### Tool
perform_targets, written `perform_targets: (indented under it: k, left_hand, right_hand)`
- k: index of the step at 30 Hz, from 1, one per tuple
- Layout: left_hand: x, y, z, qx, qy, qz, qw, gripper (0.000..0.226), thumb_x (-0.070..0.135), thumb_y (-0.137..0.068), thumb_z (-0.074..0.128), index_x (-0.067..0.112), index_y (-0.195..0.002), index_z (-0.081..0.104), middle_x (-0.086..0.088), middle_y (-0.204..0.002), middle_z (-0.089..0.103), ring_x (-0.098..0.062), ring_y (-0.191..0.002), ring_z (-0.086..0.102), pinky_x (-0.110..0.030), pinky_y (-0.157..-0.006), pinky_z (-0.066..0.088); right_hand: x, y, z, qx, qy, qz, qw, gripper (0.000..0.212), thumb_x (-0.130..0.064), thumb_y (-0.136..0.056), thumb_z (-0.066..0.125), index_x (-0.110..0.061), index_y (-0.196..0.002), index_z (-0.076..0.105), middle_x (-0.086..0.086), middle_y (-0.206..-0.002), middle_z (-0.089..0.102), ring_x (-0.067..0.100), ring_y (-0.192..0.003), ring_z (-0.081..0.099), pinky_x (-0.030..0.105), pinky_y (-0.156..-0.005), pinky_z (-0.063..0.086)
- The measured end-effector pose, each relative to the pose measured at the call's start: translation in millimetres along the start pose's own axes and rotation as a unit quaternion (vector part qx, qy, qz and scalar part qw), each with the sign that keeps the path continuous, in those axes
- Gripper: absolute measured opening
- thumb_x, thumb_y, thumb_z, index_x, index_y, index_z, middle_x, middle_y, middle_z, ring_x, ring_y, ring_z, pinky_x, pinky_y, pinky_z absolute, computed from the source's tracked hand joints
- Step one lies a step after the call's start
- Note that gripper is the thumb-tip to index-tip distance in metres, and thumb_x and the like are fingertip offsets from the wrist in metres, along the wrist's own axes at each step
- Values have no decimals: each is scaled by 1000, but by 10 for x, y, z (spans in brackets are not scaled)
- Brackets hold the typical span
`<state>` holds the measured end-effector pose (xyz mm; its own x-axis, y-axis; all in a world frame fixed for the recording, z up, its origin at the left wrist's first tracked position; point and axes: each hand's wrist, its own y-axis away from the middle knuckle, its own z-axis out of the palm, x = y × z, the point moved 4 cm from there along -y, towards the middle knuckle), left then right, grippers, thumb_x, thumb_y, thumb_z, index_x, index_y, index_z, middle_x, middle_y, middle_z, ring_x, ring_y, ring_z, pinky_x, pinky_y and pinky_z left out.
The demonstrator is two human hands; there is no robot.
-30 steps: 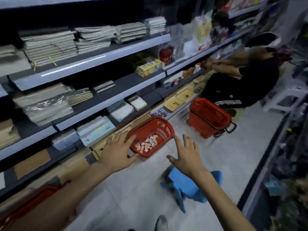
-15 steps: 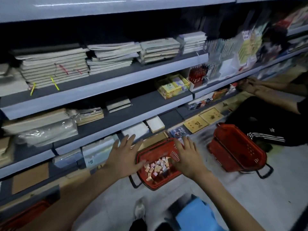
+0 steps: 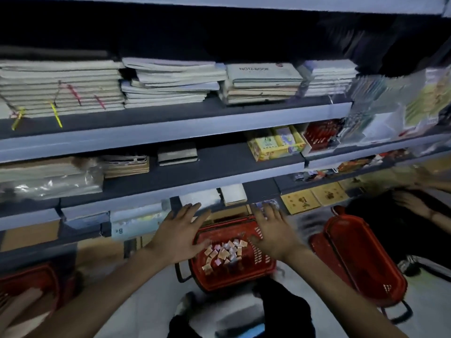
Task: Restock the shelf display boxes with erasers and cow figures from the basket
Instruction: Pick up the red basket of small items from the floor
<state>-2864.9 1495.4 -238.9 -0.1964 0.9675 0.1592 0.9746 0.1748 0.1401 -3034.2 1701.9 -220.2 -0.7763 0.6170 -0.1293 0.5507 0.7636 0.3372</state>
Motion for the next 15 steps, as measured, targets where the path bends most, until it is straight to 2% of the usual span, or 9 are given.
perform_targets:
  k: [5, 7, 10, 12, 15]
  left_hand:
    - [301, -319, 377, 36, 32, -95, 994, 72, 70, -90, 41, 28, -148, 49, -6, -146, 57, -30, -119, 65, -47, -92, 56]
    - [475, -463, 684, 39, 46, -148, 987, 71, 69, -91, 41, 26, -147, 50, -7, -144, 59, -30, -121, 64, -47, -92, 55]
    - [619, -722, 1272, 30, 92, -198, 975, 76, 64, -90, 45, 20, -152, 45, -13, -148, 55, -35, -128, 59, -48, -95, 54]
    - [724, -872, 1680, 27, 107, -219, 969, 81, 64, -86, 49, 20, -154, 42, -13, -152, 50, -36, -130, 56, -49, -99, 52]
    - [804, -1039, 2359, -18, 122, -237, 964, 92, 65, -85, 64, 27, -159, 26, -10, -160, 40, -32, -138, 49, -50, -107, 46]
  right_hand:
    - [697, -560, 433, -32, 20, -92, 995, 87, -70, -92, 28, -22, -163, 14, 14, -169, 12, 39, -155, 11, 54, -125, 8]
    - [984, -803, 709, -50, 22, -126, 991, 84, -67, -93, 38, -21, -161, 21, 16, -167, 18, 41, -153, 19, 54, -123, 17]
    - [1331, -1099, 1183, -67, 11, -167, 984, 81, -65, -91, 43, -17, -156, 35, 19, -157, 34, 44, -144, 36, 52, -117, 32]
    - [1521, -1235, 1533, -75, 14, -194, 978, 79, -61, -91, 50, -15, -154, 37, 19, -155, 37, 43, -143, 38, 52, -117, 33]
    - [1723, -1432, 2072, -66, -14, -198, 978, 82, -66, -89, 42, -19, -155, 34, 10, -159, 31, 37, -149, 30, 52, -120, 31]
